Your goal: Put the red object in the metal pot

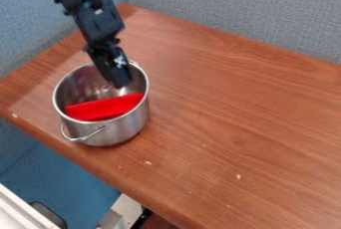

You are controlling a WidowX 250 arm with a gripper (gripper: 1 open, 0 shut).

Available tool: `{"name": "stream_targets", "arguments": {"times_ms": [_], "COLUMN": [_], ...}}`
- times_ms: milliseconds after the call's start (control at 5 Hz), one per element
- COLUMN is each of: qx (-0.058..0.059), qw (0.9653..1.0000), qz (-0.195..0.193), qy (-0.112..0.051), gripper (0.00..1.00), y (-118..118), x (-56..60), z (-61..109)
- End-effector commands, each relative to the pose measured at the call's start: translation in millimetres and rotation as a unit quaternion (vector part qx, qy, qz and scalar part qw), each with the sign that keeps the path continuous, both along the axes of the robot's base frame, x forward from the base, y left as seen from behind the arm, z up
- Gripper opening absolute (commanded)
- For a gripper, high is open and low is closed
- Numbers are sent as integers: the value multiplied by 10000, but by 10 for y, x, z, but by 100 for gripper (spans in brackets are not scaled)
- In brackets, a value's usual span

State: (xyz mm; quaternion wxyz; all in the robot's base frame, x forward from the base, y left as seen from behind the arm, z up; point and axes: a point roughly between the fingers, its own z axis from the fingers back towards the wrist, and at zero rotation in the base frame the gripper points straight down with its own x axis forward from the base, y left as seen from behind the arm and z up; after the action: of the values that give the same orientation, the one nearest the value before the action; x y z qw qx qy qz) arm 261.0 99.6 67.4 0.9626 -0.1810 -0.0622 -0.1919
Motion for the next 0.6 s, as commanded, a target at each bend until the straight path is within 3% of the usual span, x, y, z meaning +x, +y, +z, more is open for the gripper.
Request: {"name": "stream_targets", "arguments": {"times_ms": [0, 200, 400], "qx": [208, -13, -16], "qw": [9993, 9997, 9999], "qz": [261, 164, 57], "qy": [-193, -173, -116], "gripper": [100, 100, 100], "y": [-121, -49, -8], "x": [39, 35, 37], "z": [151, 140, 154]}}
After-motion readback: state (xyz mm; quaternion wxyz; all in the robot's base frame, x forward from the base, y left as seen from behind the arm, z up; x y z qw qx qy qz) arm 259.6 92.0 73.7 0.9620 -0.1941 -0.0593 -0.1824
